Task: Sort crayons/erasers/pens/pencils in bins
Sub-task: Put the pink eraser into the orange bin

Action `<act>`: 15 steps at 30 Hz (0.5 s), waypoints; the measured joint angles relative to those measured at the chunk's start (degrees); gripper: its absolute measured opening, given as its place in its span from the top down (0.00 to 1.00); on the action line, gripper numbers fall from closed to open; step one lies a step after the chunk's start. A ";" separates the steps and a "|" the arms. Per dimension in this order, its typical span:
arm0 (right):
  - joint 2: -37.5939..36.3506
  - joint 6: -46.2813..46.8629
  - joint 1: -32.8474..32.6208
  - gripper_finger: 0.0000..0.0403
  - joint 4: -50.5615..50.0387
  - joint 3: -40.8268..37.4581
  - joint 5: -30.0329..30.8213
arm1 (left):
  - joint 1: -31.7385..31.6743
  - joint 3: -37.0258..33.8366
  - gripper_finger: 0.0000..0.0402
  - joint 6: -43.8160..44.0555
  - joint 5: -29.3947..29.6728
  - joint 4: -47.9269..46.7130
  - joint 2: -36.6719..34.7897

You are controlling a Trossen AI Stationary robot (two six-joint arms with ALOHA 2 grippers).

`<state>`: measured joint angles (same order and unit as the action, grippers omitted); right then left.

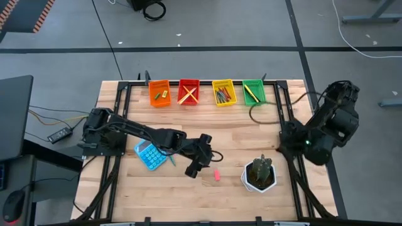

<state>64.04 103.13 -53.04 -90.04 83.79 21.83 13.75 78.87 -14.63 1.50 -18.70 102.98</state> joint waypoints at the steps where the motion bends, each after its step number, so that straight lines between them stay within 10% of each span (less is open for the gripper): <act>1: -0.45 -1.32 1.28 0.61 0.00 0.00 1.75 | -0.31 0.00 0.41 0.02 0.00 -0.15 0.02; 7: -0.50 -16.49 15.38 0.61 2.56 0.02 3.17 | -2.01 0.00 0.41 0.37 -0.08 -2.60 0.01; 15: 3.80 -39.21 40.73 0.61 10.09 0.02 -10.85 | -4.33 0.00 0.42 -4.02 -1.31 -5.15 0.00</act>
<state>67.84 63.92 -12.31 -79.95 83.81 10.98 9.42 78.87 -18.65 0.19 -23.86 102.98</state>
